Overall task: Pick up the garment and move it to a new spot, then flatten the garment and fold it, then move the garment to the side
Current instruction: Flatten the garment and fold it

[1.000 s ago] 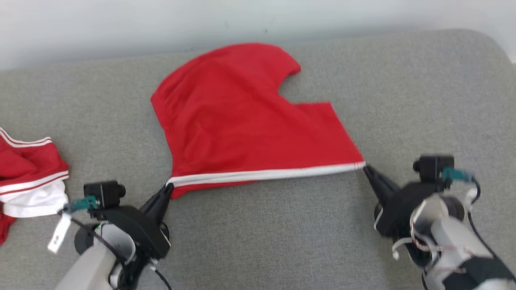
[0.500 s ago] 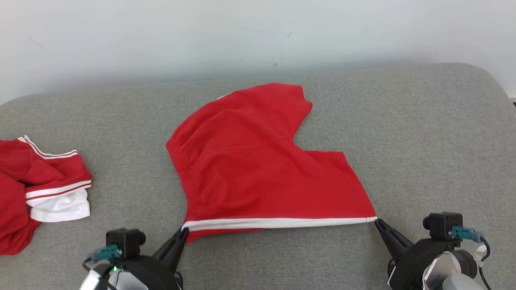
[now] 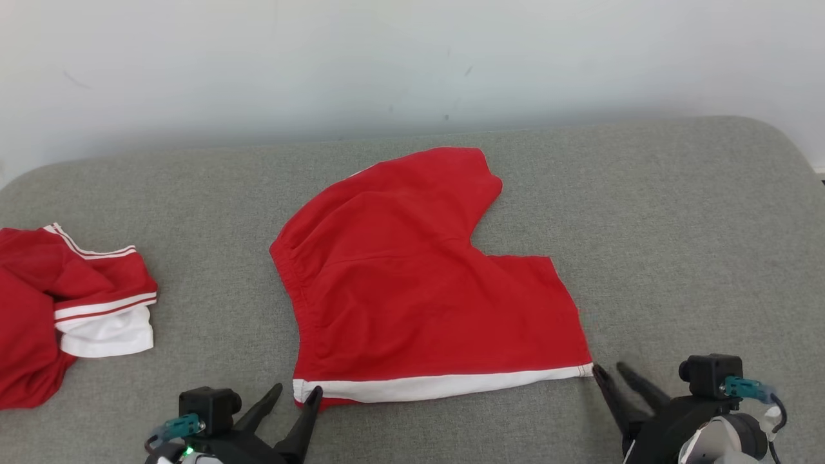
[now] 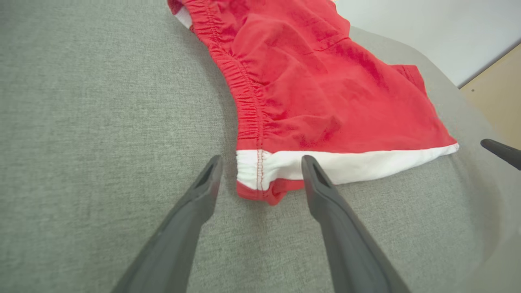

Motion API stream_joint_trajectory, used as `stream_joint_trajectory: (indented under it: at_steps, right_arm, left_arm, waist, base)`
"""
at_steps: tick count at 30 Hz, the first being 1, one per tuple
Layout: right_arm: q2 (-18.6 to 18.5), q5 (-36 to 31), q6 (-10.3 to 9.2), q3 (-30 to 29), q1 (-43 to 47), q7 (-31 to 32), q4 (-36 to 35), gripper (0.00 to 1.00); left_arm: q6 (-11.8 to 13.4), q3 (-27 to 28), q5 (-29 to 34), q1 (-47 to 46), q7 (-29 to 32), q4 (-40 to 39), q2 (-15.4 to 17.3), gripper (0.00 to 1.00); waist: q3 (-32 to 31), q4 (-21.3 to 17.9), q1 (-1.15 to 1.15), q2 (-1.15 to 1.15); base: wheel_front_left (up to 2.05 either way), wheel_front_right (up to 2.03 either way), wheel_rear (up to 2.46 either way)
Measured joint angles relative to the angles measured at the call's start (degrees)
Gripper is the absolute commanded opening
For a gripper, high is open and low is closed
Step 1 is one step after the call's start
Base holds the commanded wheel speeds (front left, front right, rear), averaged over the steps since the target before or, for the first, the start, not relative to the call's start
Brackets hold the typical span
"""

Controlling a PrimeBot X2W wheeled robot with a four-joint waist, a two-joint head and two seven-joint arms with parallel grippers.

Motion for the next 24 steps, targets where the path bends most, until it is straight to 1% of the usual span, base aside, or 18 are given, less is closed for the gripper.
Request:
stream_joint_trajectory:
  at_steps: [4,9,13,16,19,20,24]
  right_arm:
    - [0.0,1.6,0.0,-1.7,0.1,-0.8,-2.2,1.0]
    - [-0.3,2.6,-0.24,-3.2,2.6,-2.0,-6.5,1.0]
    - [-0.5,1.8,-1.81,-3.5,2.7,-2.5,-9.8,1.0]
    - [-1.0,0.6,-2.58,-3.1,2.7,-2.5,-10.8,1.0]
    - [-1.2,0.5,-3.52,-3.3,3.6,-3.1,-11.9,1.0]
    - [-1.1,0.5,-4.02,-4.0,4.4,-4.1,-13.1,1.0]
    - [-1.0,0.5,-5.43,-6.1,5.6,-6.7,-14.9,1.0]
  left_arm:
    - [0.5,1.4,-1.2,0.9,-0.6,-2.3,0.0,1.0]
    - [0.7,5.1,-4.9,2.7,-2.9,-8.2,-0.2,1.0]
    - [2.9,6.3,-4.3,3.0,-3.4,-10.2,1.5,1.0]
    - [5.0,5.6,-1.5,2.9,-3.4,-10.5,2.7,1.0]
    - [5.7,6.0,-0.6,3.1,-4.2,-12.0,2.8,1.0]
    - [6.6,6.7,-0.4,3.1,-5.3,-13.2,2.6,1.0]
    - [7.1,8.8,-0.2,4.5,-6.5,-14.3,2.6,1.0]
  waist:
    - [-0.2,0.0,0.0,0.0]
    - [-0.6,0.3,0.0,0.0]
    - [-0.8,0.5,0.0,0.0]
    - [-0.8,0.6,0.0,0.0]
    - [-0.8,0.8,0.0,0.0]
    - [-0.9,0.9,0.0,0.0]
    - [-1.3,1.2,0.0,0.0]
  base:
    - [0.0,0.0,0.0]
    - [0.0,0.0,0.0]
    - [0.0,0.0,0.0]
    - [0.0,0.0,0.0]
    - [0.0,0.0,0.0]
    - [0.0,0.0,0.0]
    - [0.0,0.0,0.0]
